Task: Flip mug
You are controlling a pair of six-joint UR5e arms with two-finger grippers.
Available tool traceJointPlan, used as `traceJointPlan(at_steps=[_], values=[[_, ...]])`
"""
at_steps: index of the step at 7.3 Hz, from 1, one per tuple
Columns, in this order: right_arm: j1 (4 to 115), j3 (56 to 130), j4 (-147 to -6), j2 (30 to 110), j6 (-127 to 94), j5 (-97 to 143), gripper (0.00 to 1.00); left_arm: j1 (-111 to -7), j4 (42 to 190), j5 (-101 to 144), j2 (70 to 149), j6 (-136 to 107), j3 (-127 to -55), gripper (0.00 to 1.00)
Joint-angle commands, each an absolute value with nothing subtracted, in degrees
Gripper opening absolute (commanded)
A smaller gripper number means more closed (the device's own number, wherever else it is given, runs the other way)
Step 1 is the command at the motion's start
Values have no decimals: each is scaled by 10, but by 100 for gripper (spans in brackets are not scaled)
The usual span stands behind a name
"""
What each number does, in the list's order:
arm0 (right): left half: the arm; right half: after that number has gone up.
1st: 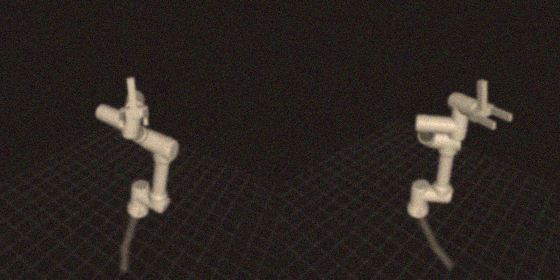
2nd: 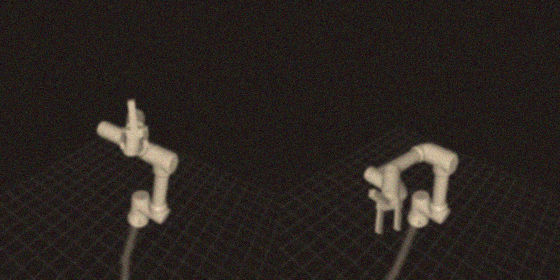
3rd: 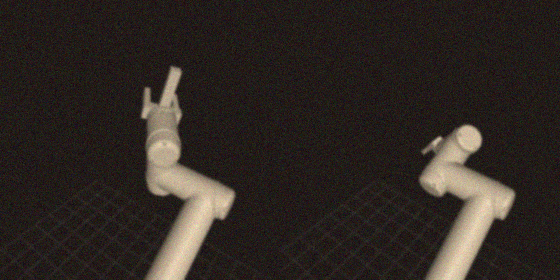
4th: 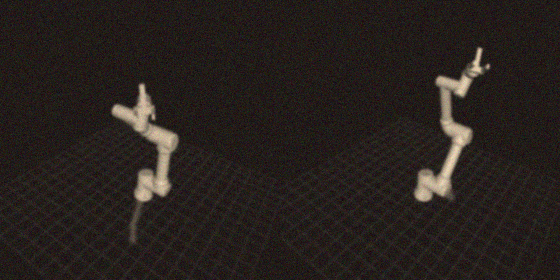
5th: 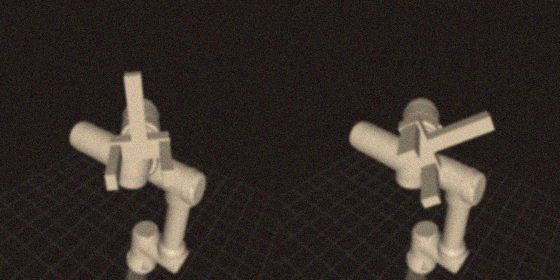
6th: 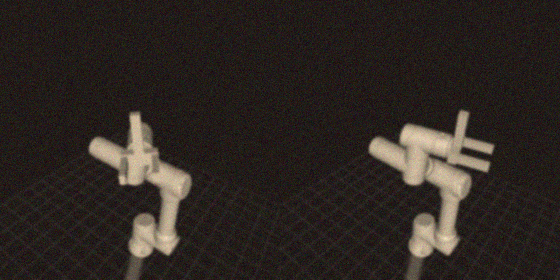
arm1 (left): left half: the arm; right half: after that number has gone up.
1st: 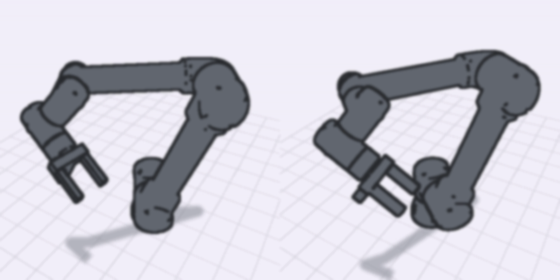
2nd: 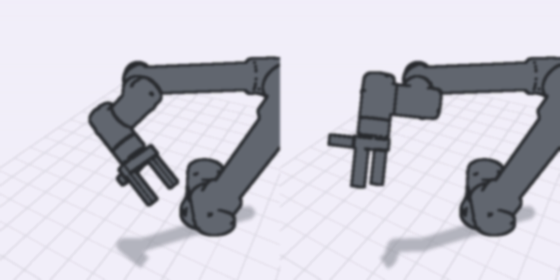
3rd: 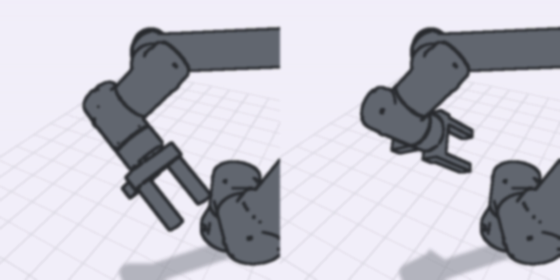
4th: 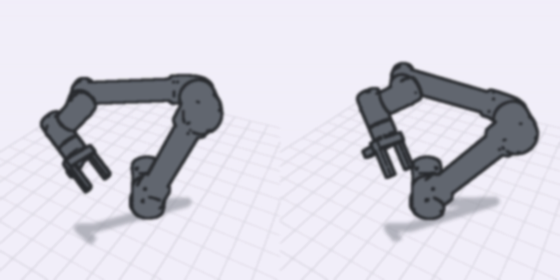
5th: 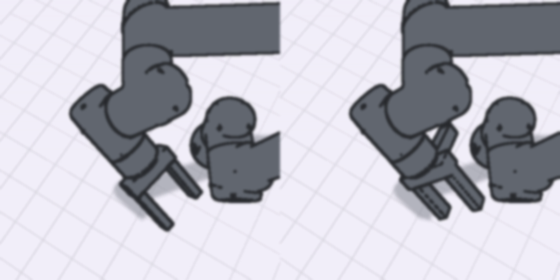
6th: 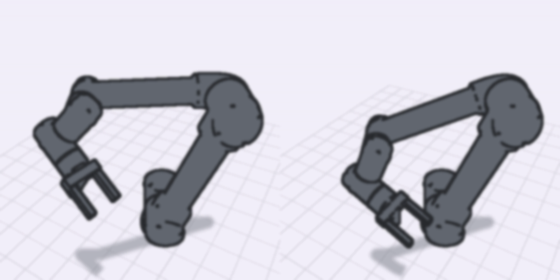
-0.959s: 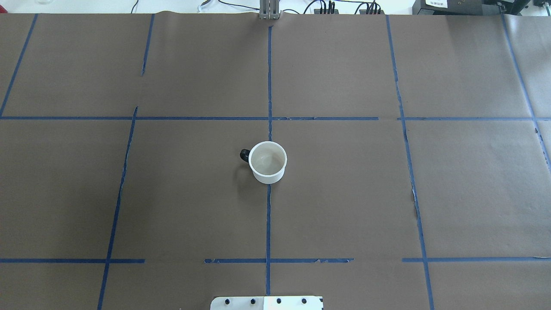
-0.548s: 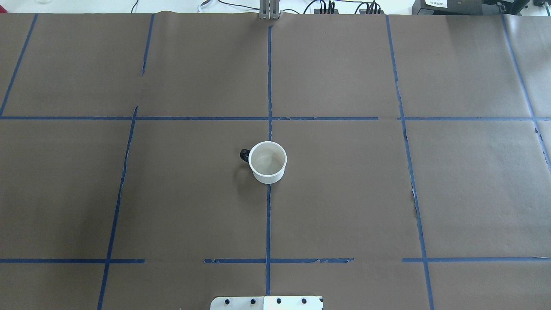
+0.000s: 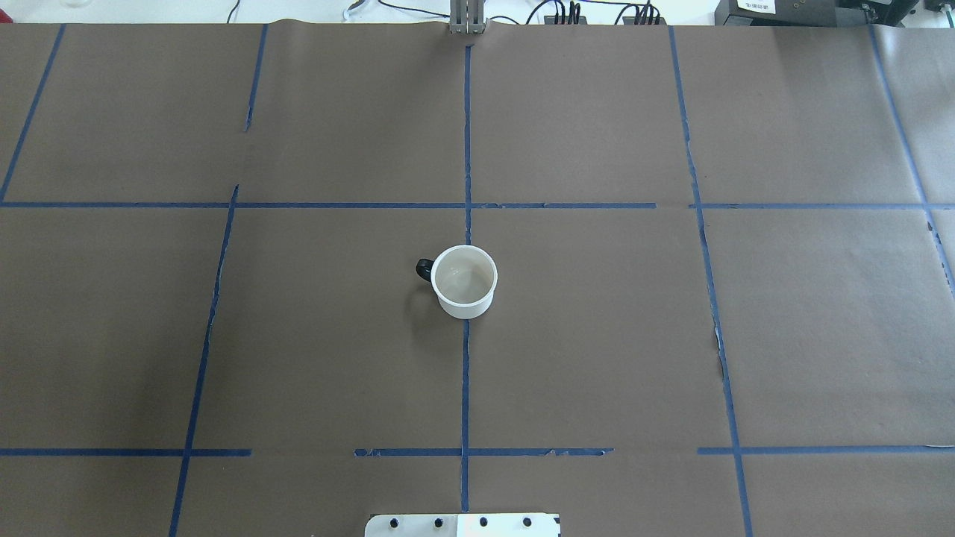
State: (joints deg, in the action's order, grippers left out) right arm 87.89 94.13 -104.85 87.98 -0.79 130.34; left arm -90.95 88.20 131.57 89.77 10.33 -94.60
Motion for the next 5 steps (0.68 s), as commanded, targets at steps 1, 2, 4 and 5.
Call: traceJointPlan(at_steps=[1, 2, 4, 5], values=[[879, 941, -1049, 880, -8, 1303, 100, -910, 883, 1314, 896, 104, -947, 100], [879, 941, -1049, 880, -8, 1303, 100, -910, 883, 1314, 889, 105, -943, 100], [879, 941, -1049, 880, -8, 1303, 100, -910, 883, 1313, 885, 105, -950, 100], [879, 941, -1049, 880, -8, 1303, 100, -910, 884, 1314, 885, 104, -950, 100]])
